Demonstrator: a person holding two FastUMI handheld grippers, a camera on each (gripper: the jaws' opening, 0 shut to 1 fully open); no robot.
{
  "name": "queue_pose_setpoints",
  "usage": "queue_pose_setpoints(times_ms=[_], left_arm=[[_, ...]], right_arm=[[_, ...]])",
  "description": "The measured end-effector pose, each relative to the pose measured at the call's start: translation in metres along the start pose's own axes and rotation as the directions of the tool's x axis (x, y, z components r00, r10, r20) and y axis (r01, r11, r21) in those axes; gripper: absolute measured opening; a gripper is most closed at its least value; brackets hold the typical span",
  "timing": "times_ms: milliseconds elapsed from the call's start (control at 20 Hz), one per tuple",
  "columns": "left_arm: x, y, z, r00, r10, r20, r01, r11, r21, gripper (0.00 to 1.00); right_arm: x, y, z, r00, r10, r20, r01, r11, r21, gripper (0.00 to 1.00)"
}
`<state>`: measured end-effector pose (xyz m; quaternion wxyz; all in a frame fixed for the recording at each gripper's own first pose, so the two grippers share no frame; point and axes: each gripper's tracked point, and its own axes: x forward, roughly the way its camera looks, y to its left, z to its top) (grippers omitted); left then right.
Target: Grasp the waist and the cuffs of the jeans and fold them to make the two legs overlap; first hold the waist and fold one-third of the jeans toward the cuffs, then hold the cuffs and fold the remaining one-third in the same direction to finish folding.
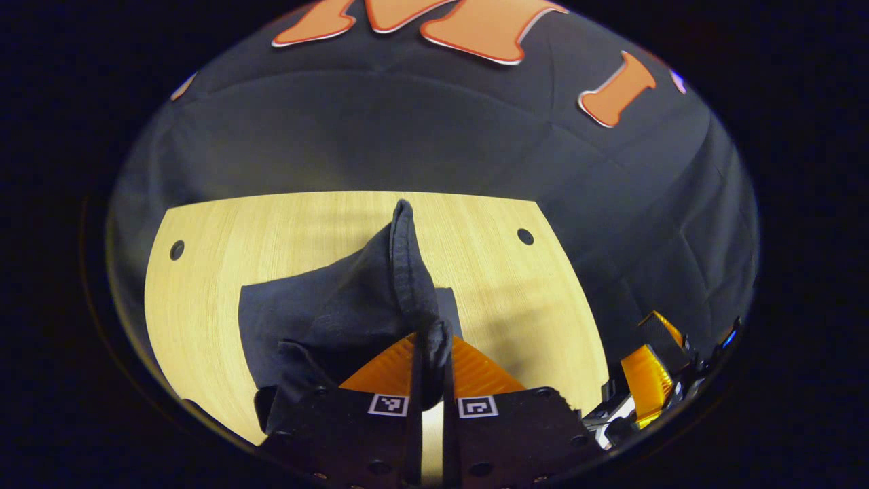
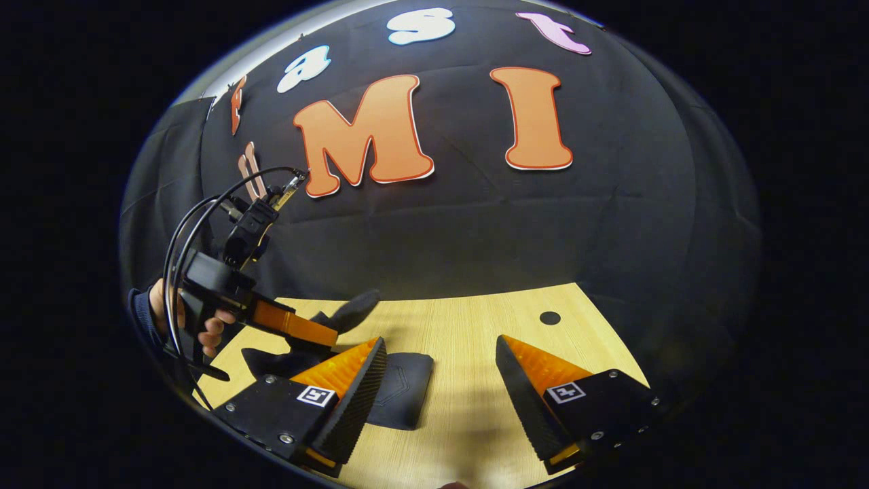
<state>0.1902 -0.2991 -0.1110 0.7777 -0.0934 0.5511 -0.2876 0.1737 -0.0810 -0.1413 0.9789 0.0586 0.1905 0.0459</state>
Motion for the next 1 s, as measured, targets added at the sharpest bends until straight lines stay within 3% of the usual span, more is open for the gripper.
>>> queue_pose_setpoints(times_ms=[50, 150, 300, 350, 450, 500, 600, 750, 900, 1000], left_arm=[[-0.006, -0.007, -0.003, 1.0, -0.024, -0.003, 0.024, 1.0, 0.009, 0.15], [-0.019, -0.031, 0.0, 0.992, -0.121, 0.039, 0.121, 0.993, 0.0, 0.46], [-0.05, -0.02, 0.019, 0.986, -0.091, 0.138, 0.082, 0.994, 0.07, 0.93], [-0.059, -0.017, 0.024, 0.983, -0.079, 0.168, 0.066, 0.994, 0.084, 0.87], [-0.083, -0.007, 0.031, 0.969, -0.079, 0.232, 0.057, 0.993, 0.099, 0.88], [-0.097, 0.0, 0.034, 0.962, -0.075, 0.264, 0.049, 0.994, 0.102, 0.93], [-0.129, 0.026, 0.041, 0.935, -0.04, 0.351, 0.003, 0.994, 0.106, 0.89], [-0.182, 0.055, 0.049, 0.873, 0.002, 0.488, -0.059, 0.993, 0.101, 0.9], [-0.217, 0.07, 0.04, 0.823, -0.002, 0.568, -0.079, 0.99, 0.118, 0.9], [-0.238, 0.084, 0.037, 0.762, 0.011, 0.647, -0.112, 0.987, 0.116, 0.9]], right_arm=[[0.001, 0.002, 0.0, 1.0, 0.005, -0.001, -0.005, 1.0, 0.001, 0.97], [0.002, 0.005, 0.001, 1.0, 0.014, -0.003, -0.014, 1.0, 0.001, 0.98], [-0.002, 0.014, 0.008, 1.0, 0.012, 0.011, -0.012, 1.0, -0.007, 0.98], [-0.004, 0.02, 0.012, 1.0, 0.012, 0.023, -0.012, 1.0, -0.009, 0.97], [-0.01, 0.032, 0.021, 0.999, 0.006, 0.049, -0.005, 1.0, -0.012, 0.97], [-0.014, 0.039, 0.025, 0.998, 0.001, 0.061, 0.0, 1.0, -0.014, 0.97], [-0.021, 0.057, 0.035, 0.996, 0.001, 0.095, 0.001, 1.0, -0.02, 0.97], [-0.032, 0.079, 0.051, 0.988, -0.01, 0.152, 0.018, 0.999, -0.05, 0.97], [-0.043, 0.101, 0.069, 0.978, 0.0, 0.211, 0.013, 0.998, -0.06, 0.98], [-0.051, 0.114, 0.078, 0.968, 0.005, 0.25, 0.016, 0.997, -0.082, 1.0]])
